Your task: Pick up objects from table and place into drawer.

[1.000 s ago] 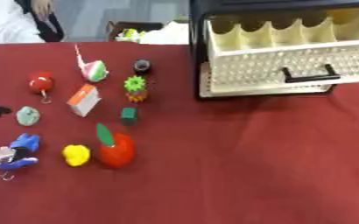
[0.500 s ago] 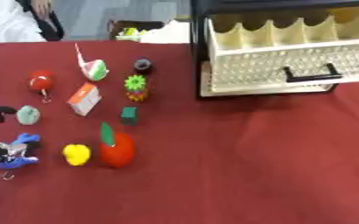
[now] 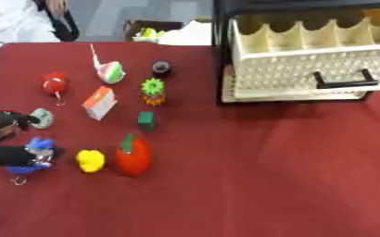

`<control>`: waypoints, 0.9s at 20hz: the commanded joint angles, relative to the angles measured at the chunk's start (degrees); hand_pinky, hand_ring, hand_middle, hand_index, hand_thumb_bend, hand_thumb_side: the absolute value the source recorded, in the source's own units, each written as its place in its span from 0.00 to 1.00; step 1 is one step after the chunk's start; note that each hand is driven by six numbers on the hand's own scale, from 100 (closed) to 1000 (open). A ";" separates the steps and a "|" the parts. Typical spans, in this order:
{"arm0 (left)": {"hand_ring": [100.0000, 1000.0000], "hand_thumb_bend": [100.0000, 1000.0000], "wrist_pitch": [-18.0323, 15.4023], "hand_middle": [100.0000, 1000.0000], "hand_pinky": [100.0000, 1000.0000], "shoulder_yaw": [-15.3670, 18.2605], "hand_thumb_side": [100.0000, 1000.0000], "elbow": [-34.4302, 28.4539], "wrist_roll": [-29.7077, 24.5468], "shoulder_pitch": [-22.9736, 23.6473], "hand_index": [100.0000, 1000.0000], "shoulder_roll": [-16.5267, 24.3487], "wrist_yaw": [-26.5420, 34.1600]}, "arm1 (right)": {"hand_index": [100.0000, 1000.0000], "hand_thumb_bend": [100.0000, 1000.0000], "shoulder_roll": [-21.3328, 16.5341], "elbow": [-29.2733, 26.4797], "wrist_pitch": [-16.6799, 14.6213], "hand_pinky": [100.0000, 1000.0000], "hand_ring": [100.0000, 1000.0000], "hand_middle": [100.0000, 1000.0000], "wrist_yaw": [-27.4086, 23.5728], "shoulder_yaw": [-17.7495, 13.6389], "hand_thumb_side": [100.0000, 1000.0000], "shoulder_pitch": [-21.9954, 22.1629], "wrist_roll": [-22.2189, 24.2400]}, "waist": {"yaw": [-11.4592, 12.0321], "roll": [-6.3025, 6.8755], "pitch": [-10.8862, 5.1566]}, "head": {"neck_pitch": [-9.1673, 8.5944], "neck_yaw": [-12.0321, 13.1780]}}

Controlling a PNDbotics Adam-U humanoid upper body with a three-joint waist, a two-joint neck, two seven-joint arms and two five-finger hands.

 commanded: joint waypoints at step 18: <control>0.74 0.38 5.22 0.76 0.66 3.20 0.94 -0.56 0.38 4.66 0.94 3.68 2.55 | 0.71 0.00 -1.08 -0.30 -0.64 0.48 0.57 0.55 -0.52 -0.55 0.44 -0.51 0.08 | 0.53 -0.16 -1.15 | -0.53 -0.39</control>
